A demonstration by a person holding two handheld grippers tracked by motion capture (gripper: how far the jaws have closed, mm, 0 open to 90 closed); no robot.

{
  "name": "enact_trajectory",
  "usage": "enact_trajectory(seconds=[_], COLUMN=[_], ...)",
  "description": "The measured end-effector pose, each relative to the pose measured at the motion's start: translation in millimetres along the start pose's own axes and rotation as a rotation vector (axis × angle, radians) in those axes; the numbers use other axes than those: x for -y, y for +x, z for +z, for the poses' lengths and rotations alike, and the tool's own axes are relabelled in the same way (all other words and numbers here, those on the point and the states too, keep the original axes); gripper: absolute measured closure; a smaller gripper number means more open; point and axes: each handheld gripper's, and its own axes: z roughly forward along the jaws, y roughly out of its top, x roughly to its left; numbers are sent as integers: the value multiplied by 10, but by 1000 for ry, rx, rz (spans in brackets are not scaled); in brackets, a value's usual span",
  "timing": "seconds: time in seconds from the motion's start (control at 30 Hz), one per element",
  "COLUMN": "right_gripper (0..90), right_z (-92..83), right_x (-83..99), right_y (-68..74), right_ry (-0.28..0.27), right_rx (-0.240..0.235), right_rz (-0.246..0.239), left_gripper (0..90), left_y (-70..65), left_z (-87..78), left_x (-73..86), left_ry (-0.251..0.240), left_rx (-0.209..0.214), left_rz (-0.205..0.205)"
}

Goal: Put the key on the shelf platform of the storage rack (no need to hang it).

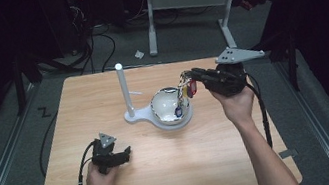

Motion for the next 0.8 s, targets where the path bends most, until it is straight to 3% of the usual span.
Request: enact_trajectory(seconds=[0.47, 0.8], right_gripper=[838, 837], right_z=[343, 543], right_x=[54, 230], right_y=[-46, -92], right_ry=[51, 95], right_rx=[6, 11], right_rz=[26, 53], left_gripper=[211, 210], left_y=[-4, -2], left_z=[-3, -3], left_x=[2, 2], left_ry=[3, 1], left_rx=[-3, -2], left_rz=[-8, -4])
